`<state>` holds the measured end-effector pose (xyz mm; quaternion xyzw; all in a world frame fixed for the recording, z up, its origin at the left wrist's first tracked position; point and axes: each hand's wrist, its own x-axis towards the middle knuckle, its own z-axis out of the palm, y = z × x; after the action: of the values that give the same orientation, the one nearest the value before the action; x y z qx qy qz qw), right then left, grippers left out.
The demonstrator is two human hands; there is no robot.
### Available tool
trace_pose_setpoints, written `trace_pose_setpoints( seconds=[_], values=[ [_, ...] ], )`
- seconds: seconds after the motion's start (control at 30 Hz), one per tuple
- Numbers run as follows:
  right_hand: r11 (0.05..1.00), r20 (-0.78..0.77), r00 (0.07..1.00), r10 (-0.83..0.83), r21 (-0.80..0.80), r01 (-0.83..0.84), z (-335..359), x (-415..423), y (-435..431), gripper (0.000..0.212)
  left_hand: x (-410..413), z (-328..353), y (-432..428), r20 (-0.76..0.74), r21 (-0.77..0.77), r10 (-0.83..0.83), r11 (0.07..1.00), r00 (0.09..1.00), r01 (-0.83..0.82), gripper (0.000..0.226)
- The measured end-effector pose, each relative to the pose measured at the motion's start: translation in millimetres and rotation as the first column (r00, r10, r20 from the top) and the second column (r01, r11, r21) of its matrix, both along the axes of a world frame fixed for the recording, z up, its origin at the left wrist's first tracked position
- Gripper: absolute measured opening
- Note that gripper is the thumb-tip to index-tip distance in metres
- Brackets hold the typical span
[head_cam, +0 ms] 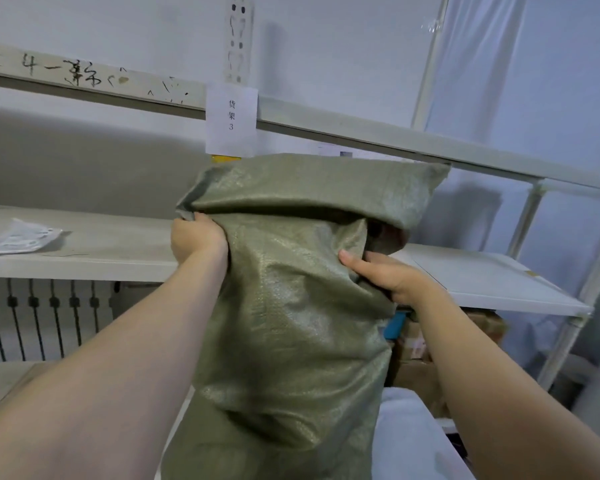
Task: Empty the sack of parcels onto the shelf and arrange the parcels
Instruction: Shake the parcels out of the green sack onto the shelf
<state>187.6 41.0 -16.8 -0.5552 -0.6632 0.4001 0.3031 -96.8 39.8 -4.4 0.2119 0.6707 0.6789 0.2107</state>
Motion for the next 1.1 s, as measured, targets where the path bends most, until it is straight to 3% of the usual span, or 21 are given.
trace_pose_setpoints(
  seconds=[0.13,0.23,0.33,0.4,0.57,0.67,0.73,0.83,0.87,0.9,1.0,1.03,1.1],
  values=[
    [0.996,0.033,0.997,0.073,-0.062,-0.071,4.5,10.1,-6.4,0.114,2.6,-0.8,-2.5,0.075,0.032,0.064,0.997,0.995,-0.067,0.035],
    [0.998,0.13,0.989,-0.067,-0.009,0.068,-7.5,7.2,-4.3,0.103,5.4,-5.4,-7.1,0.051,0.073,0.046,0.996,0.998,-0.05,0.038],
    [0.971,-0.064,0.972,-0.226,0.069,0.23,-21.7,-3.6,3.0,0.054,8.1,-15.4,-7.4,0.04,0.191,-0.147,0.972,0.988,0.137,0.046],
    [0.934,-0.255,0.91,-0.326,0.06,0.351,-27.1,-14.8,8.4,0.036,2.4,-25.0,-8.3,0.05,0.263,-0.297,0.925,0.954,0.274,0.058],
    [0.756,-0.322,0.737,-0.594,0.09,0.648,-21.9,-38.2,14.2,0.046,-22.3,-48.0,-18.5,0.051,0.298,-0.621,0.757,0.783,0.581,0.091],
    [0.7,-0.403,0.674,-0.619,0.106,0.707,-20.9,-48.4,11.2,0.043,-41.1,-67.1,-16.4,0.023,0.19,-0.771,0.629,0.637,0.754,0.11],
    [0.745,-0.47,0.681,-0.562,0.07,0.663,-29.2,-52.4,6.6,0.041,-54.6,-76.7,-13.4,0.022,0.084,-0.826,0.563,0.564,0.822,0.129],
    [0.842,-0.512,0.714,-0.478,-0.037,0.538,-48.9,-51.4,-7.0,0.058,-70.4,-86.5,-11.4,-0.018,-0.202,-0.92,0.387,0.392,0.9,0.158],
    [0.857,-0.488,0.735,-0.472,-0.057,0.512,-57.2,-50.4,-11.7,0.063,-72.1,-90.1,-10.7,-0.022,-0.283,-0.933,0.35,0.358,0.893,0.159],
    [0.862,-0.448,0.757,-0.476,-0.07,0.501,-64.6,-49.7,-15.1,0.068,-71.8,-94.2,-9.4,-0.029,-0.325,-0.925,0.368,0.38,0.871,0.153],
    [0.836,-0.273,0.795,-0.541,-0.076,0.543,-79.3,-48.3,-18.6,0.085,-61.3,-111.5,-2.4,-0.018,-0.351,-0.805,0.56,0.593,0.75,0.131],
    [0.834,-0.252,0.798,-0.547,-0.076,0.547,-80.1,-47.9,-19.4,0.083,-58.1,-115.9,-1.5,0.03,-0.362,-0.787,0.566,0.616,0.741,0.12],
    [0.807,-0.327,0.743,-0.584,-0.131,0.577,-77.4,-41.8,-20.0,0.071,-53.4,-121.9,0.3,0.142,-0.352,-0.822,0.479,0.552,0.804,0.098]
  ],
)
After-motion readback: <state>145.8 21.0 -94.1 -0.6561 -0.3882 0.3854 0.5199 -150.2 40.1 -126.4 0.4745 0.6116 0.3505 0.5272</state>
